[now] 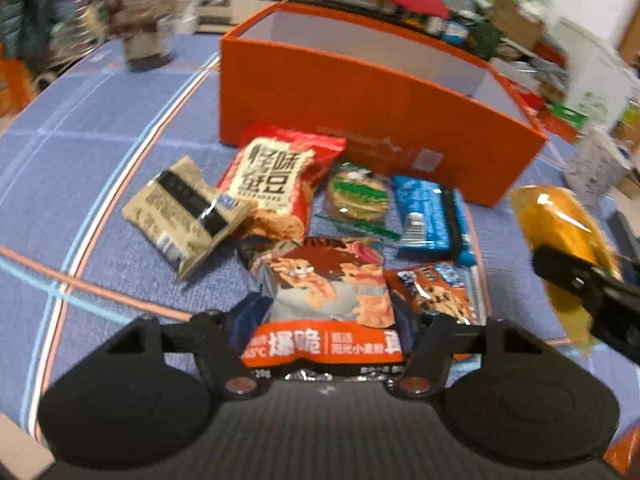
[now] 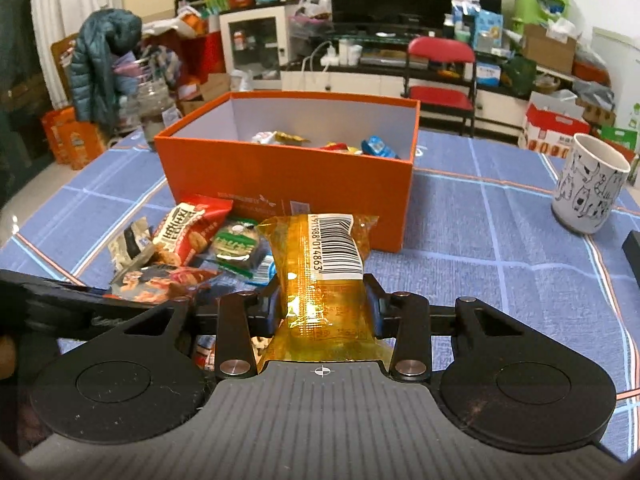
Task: Organize snacks
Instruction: 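Grasp a yellow cake packet with the right gripper while the left grasps an orange-white snack bag, then lift both packets over the orange box and open both grippers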
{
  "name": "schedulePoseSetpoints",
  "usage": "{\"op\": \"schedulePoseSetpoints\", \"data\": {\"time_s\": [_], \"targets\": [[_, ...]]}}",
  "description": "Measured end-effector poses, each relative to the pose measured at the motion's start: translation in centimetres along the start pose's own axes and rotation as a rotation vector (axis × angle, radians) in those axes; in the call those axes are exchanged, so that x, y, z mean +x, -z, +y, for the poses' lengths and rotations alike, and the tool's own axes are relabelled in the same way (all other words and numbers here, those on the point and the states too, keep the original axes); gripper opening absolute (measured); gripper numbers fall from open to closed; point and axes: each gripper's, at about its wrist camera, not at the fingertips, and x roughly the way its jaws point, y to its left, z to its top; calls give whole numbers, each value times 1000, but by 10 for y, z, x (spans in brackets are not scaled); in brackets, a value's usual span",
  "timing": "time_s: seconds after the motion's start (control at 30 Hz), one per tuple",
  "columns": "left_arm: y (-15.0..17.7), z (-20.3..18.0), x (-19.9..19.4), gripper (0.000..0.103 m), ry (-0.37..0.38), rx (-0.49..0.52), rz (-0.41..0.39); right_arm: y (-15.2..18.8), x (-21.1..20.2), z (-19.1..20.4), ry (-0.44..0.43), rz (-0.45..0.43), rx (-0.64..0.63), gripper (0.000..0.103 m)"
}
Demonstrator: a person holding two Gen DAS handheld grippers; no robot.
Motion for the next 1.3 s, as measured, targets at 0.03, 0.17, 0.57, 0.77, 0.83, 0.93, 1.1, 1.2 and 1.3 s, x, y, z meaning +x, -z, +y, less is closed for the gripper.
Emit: {"op": "schedulePoseSetpoints", "data": {"time_s": [0.03, 0.17, 0.57, 0.77, 0.83, 0.93, 1.1, 1.2, 1.3], "targets": [[0, 2, -3, 62, 12, 5, -7, 0, 1, -1, -1, 0, 5, 23], [-3, 4, -15, 61, 7, 65, -59, 0, 7, 2, 16, 0, -7, 23], [-6, -5, -32, 61, -65, 211, -177, -7, 3, 24, 28, -71, -52, 23], [-9, -1, -30, 61, -111, 219, -172, -8, 5, 30, 25, -65, -60, 23], [-9, 0, -29, 61, -120, 218, -166, -8, 6, 29, 26, -60, -58, 23], [-8, 1, -28, 61, -118, 221, -161, -7, 9, 28, 21, -48, -50, 23], [-8, -1, -28, 61, -109, 223, -157, -8, 10, 29, 20, -40, -50, 23], [-7, -1, -28, 61, -103, 224, -156, -7, 10, 29, 20, -39, -52, 23], [-7, -2, -28, 61, -100, 226, -156, -8, 8, 28, 18, -45, -51, 23]]}}
